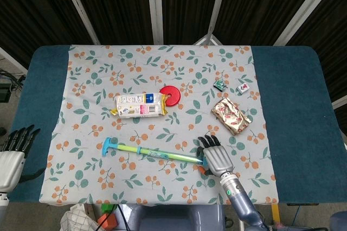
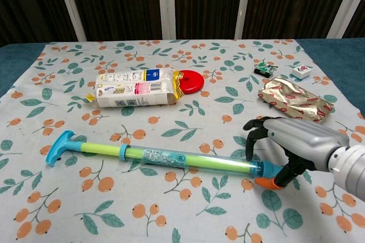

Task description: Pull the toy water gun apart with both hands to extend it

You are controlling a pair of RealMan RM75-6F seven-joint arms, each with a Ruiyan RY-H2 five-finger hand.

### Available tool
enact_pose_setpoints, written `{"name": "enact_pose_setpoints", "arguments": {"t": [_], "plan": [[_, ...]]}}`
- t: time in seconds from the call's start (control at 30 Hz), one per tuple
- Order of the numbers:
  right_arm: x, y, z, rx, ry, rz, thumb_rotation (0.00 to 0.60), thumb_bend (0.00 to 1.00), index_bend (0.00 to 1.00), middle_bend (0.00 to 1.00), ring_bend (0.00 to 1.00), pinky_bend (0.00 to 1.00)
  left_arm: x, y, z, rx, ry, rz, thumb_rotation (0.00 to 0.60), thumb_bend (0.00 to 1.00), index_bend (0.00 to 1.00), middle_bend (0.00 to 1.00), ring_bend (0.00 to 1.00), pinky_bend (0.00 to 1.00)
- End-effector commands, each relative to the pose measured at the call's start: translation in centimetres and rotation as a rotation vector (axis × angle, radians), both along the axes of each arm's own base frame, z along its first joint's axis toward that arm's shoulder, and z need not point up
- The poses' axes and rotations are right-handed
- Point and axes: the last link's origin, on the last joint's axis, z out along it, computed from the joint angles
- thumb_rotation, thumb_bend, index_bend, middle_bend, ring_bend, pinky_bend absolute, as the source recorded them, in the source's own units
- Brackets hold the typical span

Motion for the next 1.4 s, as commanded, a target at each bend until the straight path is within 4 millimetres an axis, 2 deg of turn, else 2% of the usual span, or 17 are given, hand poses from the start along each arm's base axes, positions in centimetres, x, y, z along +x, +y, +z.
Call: {"name": "enact_pose_setpoints", "arguments": {"t": [0.03, 0.27, 0.47, 0.7, 0.83, 0.97, 1.17, 1.4], "plan": [[0.0, 0.0, -0.1, 0.003, -0.003, -0.004, 0.600, 0.32, 0.52, 0.15, 0.00, 0.00, 0.0, 0.0, 0.0, -0.002, 0.000, 0.000, 0.600, 0.13, 0.04, 0.00, 0.00, 0.00], [0.5, 0.0, 0.0, -0.006, -0.010, 0.017, 0.600, 0.32, 0.62, 0.18, 0.00, 0.00, 0.0, 0.1, -0.1, -0.003, -0.001, -0.002, 0.600, 0.13, 0.04, 0.00, 0.00, 0.00], [0.5, -0.1, 0.4, -0.018, -0.003, 0.023, 0.600, 0.32, 0.65, 0.19, 0.00, 0.00, 0.3, 0.1, -0.2, -0.011, 0.004, -0.013, 0.600, 0.13, 0.06, 0.00, 0.00, 0.00], [-0.1, -0.5, 1.9, -0.042, 0.013, 0.000, 0.600, 0.32, 0.65, 0.19, 0.00, 0.00, 2.4, 1.4, -1.6, -0.075, 0.042, -0.070, 0.600, 0.18, 0.19, 0.00, 0.00, 0.00], [-0.3, -0.5, 2.5, -0.045, 0.013, -0.011, 0.600, 0.32, 0.65, 0.19, 0.00, 0.00, 4.3, 3.3, -3.6, -0.141, 0.078, -0.096, 0.600, 0.21, 0.28, 0.03, 0.00, 0.00], [-0.2, -0.2, 2.9, -0.046, 0.006, -0.015, 0.600, 0.32, 0.66, 0.19, 0.00, 0.00, 5.7, 5.4, -6.1, -0.203, 0.085, -0.090, 0.600, 0.24, 0.33, 0.09, 0.00, 0.00], [0.0, 0.0, 3.2, -0.049, 0.015, -0.022, 0.600, 0.32, 0.67, 0.19, 0.00, 0.00, 7.0, 8.4, -9.7, -0.239, 0.157, -0.087, 0.600, 0.25, 0.36, 0.11, 0.00, 0.00], [0.1, 0.2, 3.3, -0.047, 0.022, -0.031, 0.600, 0.32, 0.67, 0.19, 0.00, 0.00, 8.6, 10.1, -13.4, -0.272, 0.177, -0.099, 0.600, 0.28, 0.39, 0.12, 0.00, 0.00]]}}
